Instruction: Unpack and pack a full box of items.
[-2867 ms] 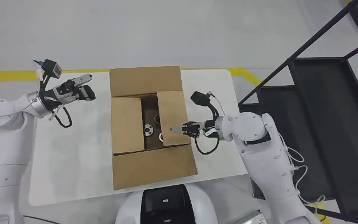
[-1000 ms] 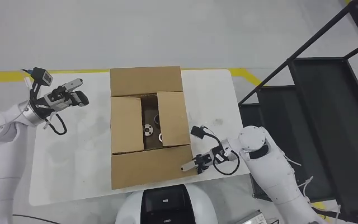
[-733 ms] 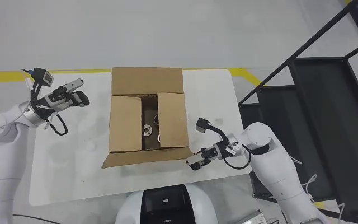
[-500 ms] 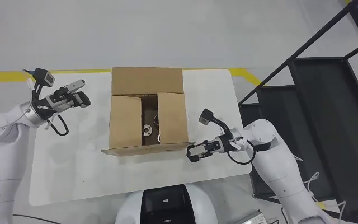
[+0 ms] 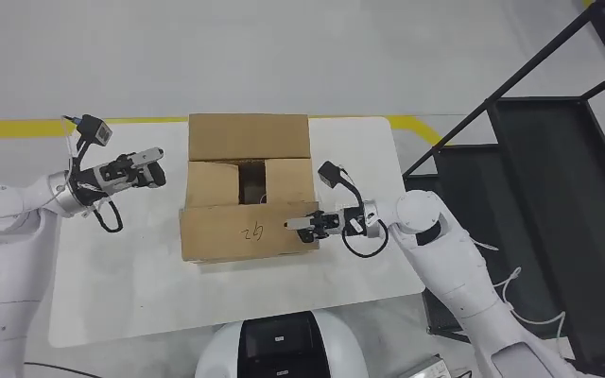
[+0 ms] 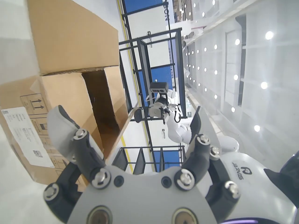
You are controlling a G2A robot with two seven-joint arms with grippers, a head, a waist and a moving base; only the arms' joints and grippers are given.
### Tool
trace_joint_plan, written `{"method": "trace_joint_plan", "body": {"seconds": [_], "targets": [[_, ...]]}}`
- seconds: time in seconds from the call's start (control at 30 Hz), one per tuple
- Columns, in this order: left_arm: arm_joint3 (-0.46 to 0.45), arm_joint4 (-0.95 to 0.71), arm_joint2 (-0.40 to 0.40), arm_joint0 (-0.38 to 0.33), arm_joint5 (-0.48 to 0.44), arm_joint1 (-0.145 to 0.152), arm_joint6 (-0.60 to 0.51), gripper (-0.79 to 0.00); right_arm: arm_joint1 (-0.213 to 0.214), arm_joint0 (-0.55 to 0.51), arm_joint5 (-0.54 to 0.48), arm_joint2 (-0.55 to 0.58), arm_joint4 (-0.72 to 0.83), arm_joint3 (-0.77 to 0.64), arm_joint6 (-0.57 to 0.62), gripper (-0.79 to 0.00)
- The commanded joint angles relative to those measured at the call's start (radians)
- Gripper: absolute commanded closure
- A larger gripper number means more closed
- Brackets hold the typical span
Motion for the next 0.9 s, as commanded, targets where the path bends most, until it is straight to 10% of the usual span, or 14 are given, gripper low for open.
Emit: {"method": "trace_joint_plan", "body": {"seconds": [0.0,0.5,0.87], "targets": [[-0.012,0.017,0.016,-0.003,-0.012,0.001,-0.044,-0.785,-0.003,0.013,0.018,-0.025,-0.040,0.001,-0.035,-0.785],[0.034,0.113,0.198,-0.073,-0.081,-0.009,-0.246,-0.785,-0.009,0.063,0.047,-0.071,-0.063,0.028,-0.093,-0.785],[-0.014,0.037,0.182,-0.052,-0.132,0.005,-0.227,-0.785,-0.011,0.088,0.074,-0.096,-0.083,0.024,-0.112,-0.785]]}}
